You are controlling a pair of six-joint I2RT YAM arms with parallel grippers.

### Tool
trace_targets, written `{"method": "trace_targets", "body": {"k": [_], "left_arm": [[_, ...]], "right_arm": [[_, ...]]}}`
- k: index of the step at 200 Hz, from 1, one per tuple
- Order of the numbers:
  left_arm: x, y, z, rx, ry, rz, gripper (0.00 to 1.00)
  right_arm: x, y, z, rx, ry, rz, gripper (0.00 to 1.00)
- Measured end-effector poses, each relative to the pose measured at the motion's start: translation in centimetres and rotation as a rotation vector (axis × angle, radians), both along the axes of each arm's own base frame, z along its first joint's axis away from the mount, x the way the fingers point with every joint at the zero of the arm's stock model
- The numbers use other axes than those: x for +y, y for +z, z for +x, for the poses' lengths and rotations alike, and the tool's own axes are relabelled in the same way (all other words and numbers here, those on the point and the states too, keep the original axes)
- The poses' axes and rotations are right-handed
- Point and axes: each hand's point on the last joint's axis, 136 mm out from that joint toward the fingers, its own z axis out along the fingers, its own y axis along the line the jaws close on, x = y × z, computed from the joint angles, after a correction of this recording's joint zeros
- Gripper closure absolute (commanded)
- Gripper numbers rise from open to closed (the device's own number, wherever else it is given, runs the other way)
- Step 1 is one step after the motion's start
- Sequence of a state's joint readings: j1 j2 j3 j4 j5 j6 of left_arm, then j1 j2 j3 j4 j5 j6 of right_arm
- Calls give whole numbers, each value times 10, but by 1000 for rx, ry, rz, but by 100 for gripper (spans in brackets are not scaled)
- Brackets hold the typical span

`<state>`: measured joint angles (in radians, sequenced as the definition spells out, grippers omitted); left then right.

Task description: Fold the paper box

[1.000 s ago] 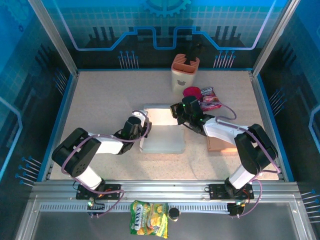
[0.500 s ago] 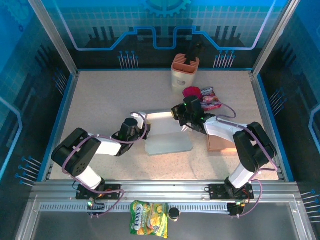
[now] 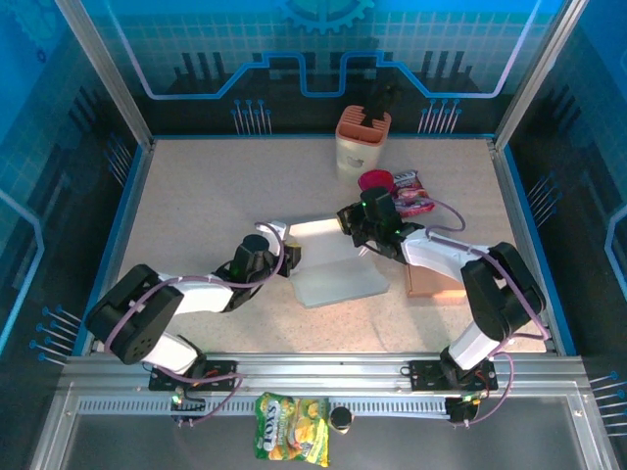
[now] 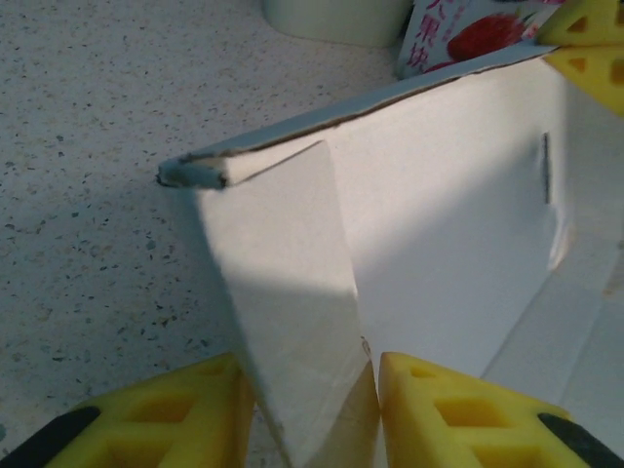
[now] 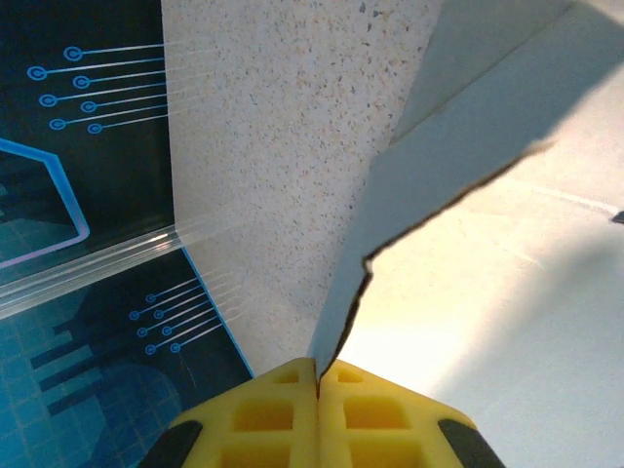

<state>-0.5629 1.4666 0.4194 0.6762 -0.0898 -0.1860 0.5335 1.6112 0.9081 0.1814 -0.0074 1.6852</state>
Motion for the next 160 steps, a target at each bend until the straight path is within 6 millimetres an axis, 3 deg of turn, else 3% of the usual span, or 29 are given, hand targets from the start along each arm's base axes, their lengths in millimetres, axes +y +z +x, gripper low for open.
{"method": "trace_targets", "body": {"k": [81,160], "left_arm": [[-12,-5,-18,89,-76,-56,40],[-9,-27,-43,151,-101,-63,43]], "right_arm": [[-3,-1,-5,-3,4,-14,100],[-5,-7,-10,12,6,-23,100]]}}
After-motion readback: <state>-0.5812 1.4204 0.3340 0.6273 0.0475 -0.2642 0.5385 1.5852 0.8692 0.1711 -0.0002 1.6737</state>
